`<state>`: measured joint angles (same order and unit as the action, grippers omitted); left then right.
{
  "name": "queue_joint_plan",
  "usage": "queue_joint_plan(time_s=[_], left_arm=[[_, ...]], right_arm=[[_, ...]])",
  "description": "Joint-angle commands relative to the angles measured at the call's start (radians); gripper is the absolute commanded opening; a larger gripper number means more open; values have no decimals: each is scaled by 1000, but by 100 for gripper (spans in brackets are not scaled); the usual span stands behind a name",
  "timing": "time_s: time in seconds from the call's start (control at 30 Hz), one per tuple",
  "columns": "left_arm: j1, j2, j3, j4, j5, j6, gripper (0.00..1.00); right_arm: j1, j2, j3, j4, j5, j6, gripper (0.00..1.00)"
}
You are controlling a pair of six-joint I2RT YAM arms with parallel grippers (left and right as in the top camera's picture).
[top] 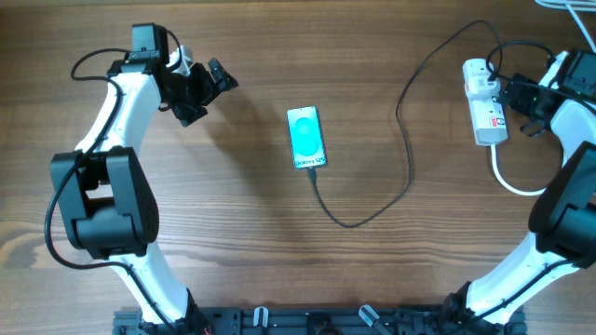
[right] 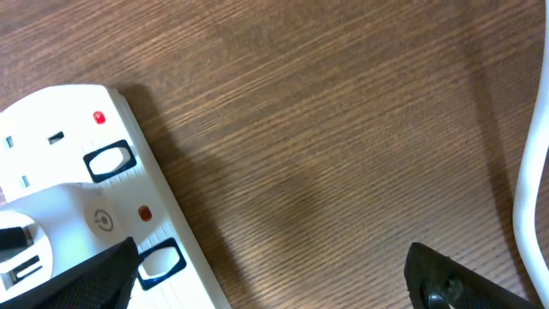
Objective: Plug charger to phone and switch on socket
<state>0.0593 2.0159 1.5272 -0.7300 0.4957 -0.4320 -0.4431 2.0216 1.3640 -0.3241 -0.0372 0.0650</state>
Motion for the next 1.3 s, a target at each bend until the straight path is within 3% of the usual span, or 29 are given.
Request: queue_joint_plan(time_s=[0.0, 0.13, 1.27], left_arm=[[0, -15, 10, 0, 8, 1, 100], [0, -15, 10, 0, 8, 1, 100], [0, -15, 10, 0, 8, 1, 100]], right_arm=[[-3, 17, -37, 24, -17, -9, 100], [-3, 18, -38, 32, -95, -10, 100], [-3, 87, -38, -11, -147, 37, 100]])
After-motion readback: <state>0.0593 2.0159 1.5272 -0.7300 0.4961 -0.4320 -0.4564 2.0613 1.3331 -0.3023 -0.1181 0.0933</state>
